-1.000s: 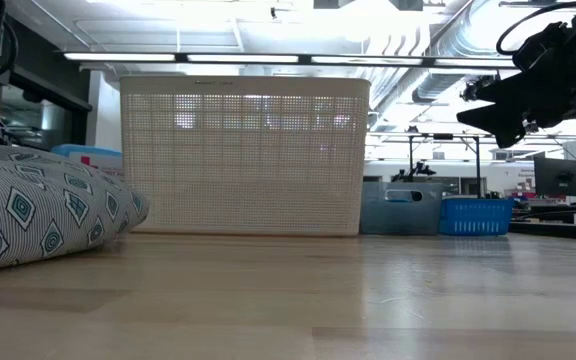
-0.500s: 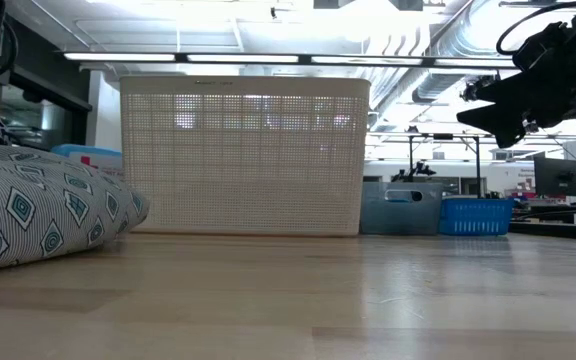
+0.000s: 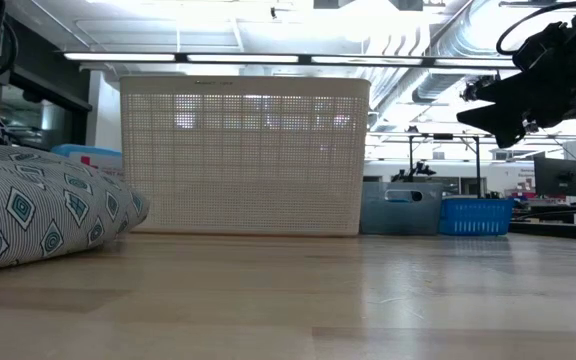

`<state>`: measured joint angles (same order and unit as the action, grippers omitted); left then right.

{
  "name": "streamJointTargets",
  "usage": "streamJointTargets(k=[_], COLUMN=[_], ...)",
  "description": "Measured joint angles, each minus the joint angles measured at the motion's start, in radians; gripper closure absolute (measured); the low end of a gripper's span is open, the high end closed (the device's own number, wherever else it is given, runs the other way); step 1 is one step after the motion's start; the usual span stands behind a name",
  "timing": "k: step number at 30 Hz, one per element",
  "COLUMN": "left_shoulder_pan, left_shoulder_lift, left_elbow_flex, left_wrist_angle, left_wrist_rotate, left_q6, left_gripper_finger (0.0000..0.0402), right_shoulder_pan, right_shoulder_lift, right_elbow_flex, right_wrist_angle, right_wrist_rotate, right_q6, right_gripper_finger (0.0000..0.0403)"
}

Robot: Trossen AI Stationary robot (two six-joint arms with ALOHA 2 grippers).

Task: Pick & Place Medicine items
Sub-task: Put the gray patient gown into the white laundry bin

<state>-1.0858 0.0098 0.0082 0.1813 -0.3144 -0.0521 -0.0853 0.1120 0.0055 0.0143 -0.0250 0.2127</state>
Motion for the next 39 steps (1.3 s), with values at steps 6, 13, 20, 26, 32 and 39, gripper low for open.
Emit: streamJointTargets(k=[6, 13, 20, 26, 32, 39], left_shoulder_pan=[0.000, 0.000, 0.001, 0.001, 0.001, 0.001], left_shoulder_lift=[0.000, 0.000, 0.000, 0.000, 0.000, 0.000], left_elbow_flex=[0.000, 0.000, 0.000, 0.000, 0.000, 0.000], left_wrist_angle=[0.000, 0.000, 0.000, -0.001, -0.001, -0.001], left_wrist_rotate=[0.000, 0.000, -0.001, -0.087, -0.199, -0.247], left_q6=[0.000, 0.000, 0.000, 0.000, 0.000, -0.028], left_gripper_finger=[0.0274, 0.0274, 0.0274, 0.0274, 0.0274, 0.0274], right_shoulder_pan=[0.000, 0.000, 0.000, 0.000, 0.000, 0.000], right_shoulder_lift=[0.000, 0.000, 0.000, 0.000, 0.000, 0.000], right_elbow_flex=[0.000, 0.000, 0.000, 0.000, 0.000, 0.000], right_wrist_angle=[0.000, 0.000, 0.000, 0.000, 0.000, 0.000], right_wrist_rotate=[0.000, 0.000, 0.000, 0.000, 0.000, 0.000], right_q6=[0.000, 0.000, 0.000, 0.000, 0.000, 0.000], right_gripper_finger=[0.0160, 0.0160, 0.0160, 0.0160, 0.0160, 0.0160])
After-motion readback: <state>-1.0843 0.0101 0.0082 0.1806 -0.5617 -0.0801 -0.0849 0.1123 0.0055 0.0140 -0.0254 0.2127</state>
